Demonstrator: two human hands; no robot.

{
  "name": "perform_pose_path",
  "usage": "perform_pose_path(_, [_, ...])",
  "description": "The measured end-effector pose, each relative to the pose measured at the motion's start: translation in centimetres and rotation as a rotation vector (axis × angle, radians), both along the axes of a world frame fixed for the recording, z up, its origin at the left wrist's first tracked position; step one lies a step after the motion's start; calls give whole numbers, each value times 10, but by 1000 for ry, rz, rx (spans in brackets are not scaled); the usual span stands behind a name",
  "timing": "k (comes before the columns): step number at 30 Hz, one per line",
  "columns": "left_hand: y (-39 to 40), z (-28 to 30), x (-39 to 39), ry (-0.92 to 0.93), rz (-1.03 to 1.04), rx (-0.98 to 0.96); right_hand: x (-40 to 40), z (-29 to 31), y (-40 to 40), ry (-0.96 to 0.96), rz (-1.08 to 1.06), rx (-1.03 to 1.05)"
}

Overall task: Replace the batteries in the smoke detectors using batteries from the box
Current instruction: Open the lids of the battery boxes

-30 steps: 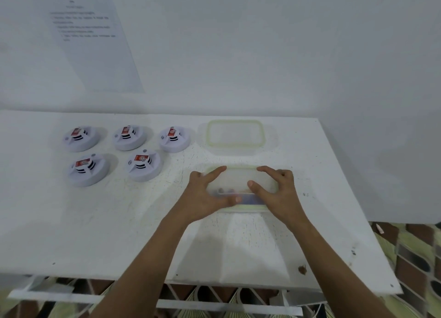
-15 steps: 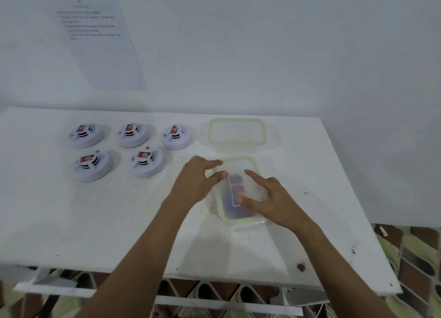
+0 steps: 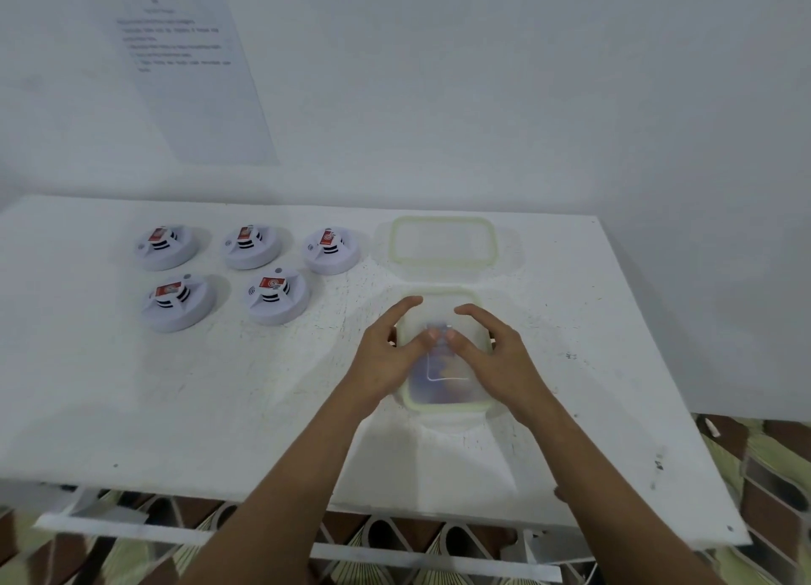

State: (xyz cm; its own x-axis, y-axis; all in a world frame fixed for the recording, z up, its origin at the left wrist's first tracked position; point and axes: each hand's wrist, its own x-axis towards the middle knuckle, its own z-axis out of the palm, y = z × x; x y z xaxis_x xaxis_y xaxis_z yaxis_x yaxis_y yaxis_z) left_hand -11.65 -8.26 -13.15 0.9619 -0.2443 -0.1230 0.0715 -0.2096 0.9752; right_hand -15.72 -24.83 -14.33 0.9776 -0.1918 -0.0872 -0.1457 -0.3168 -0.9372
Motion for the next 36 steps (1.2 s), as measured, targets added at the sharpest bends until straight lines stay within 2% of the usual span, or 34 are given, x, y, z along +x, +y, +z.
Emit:
perform_pose_path(4, [-1, -3, 4, -25, 64, -11, 1, 7, 1, -9, 29, 64])
perform_pose_path(11, [2, 0, 6, -40, 21, 21, 2, 8, 0, -42, -12, 68])
perform_pose_path(16, [3, 10, 30, -107, -81, 249, 9, 18, -11, 9, 153, 43])
perform_pose_path(19, [9, 21, 52, -82, -223, 243, 22, 31, -22, 58, 315, -63])
perform_pose_path(21, [12, 23, 57, -8, -266, 205, 30, 38, -29, 64, 327, -125])
perform_pose_path(25, [8, 14, 47, -44, -110, 135, 29, 37, -34, 8, 87, -277])
perform_pose_path(28, [2, 4, 30, -59, 116, 83, 16, 26, -31, -16, -53, -282])
perform_pose_path(30, [-1, -4, 18, -100, 240, 138, 2, 19, -27, 15, -85, -253])
perform_pose_path(33, [-2, -8, 8, -113, 270, 225, -10, 12, -18, 66, -123, -190])
perform_pose_path(36, [-3, -6, 8, -101, 282, 213, -7, 13, -14, 64, -155, -173])
